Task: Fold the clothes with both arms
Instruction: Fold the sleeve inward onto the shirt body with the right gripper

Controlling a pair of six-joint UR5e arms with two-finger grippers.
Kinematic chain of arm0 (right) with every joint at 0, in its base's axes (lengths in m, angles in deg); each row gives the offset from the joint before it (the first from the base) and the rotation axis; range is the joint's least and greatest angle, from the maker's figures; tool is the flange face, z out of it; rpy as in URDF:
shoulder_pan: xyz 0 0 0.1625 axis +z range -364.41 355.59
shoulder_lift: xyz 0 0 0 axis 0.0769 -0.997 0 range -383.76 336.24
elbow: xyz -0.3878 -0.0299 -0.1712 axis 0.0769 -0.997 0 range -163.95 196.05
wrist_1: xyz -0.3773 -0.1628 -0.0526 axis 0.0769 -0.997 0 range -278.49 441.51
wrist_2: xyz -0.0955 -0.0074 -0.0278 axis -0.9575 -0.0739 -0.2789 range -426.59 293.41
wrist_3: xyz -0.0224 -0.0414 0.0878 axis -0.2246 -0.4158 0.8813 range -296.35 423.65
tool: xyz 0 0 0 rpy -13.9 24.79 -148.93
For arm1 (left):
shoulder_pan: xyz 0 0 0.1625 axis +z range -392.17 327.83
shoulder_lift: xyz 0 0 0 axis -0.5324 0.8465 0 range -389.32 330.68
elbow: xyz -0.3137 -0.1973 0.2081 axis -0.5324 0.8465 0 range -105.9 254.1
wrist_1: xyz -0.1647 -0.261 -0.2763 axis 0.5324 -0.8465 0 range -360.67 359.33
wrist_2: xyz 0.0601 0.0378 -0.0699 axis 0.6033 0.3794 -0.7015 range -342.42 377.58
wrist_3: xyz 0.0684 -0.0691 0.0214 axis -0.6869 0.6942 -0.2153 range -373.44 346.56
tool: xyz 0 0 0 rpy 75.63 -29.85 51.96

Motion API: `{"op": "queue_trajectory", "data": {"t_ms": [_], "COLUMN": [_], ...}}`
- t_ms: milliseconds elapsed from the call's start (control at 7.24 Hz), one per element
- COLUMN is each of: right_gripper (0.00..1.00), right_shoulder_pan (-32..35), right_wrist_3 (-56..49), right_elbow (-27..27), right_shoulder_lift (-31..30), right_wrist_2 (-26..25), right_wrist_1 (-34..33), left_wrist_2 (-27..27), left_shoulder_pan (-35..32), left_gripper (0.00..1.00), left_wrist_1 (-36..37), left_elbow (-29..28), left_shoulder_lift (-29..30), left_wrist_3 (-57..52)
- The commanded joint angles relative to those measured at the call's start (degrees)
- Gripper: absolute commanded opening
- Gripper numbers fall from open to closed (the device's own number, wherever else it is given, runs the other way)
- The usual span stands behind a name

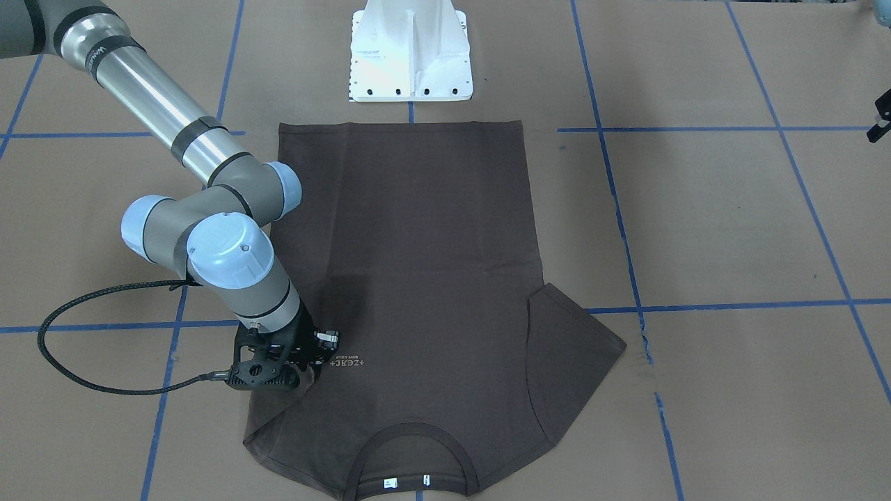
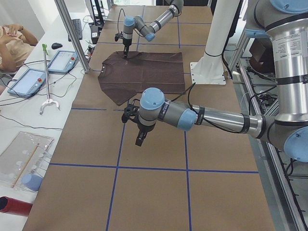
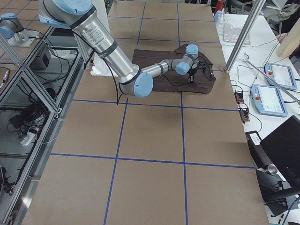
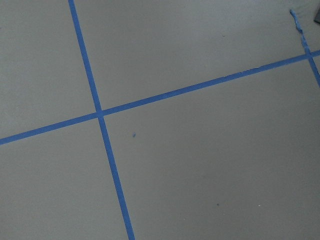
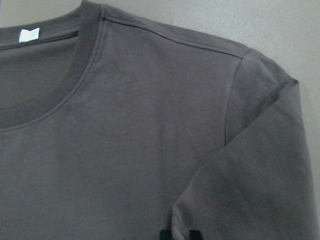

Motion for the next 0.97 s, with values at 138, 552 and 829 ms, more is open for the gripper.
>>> {"op": "queue_trajectory", "data": {"t_ms": [138, 552, 829], "right_gripper": [1.00, 1.00, 1.00], "right_shoulder_pan": [1.28, 3.48, 7.32], "right_wrist_3": [0.43, -0.54, 0.43], "right_elbow": [9.82, 30.91, 40.35], "right_shoulder_lift": [-6.65, -24.85, -33.73], "right_wrist_2": [4.01, 11.31, 17.09], "right_wrist_1": [1.99, 2.95, 2.07], "left_wrist_2": [-4.46, -2.19, 9.89], "left_shoulder_pan": [6.57, 17.03, 28.18], "left_gripper": [1.00, 1.00, 1.00], "left_wrist_1": [-6.04, -5.69, -6.13], "left_elbow": [-0.87, -10.84, -18.22], "left_shoulder_lift": [4.12, 21.31, 31.26], "left_wrist_3": [10.72, 34.35, 45.39]}}
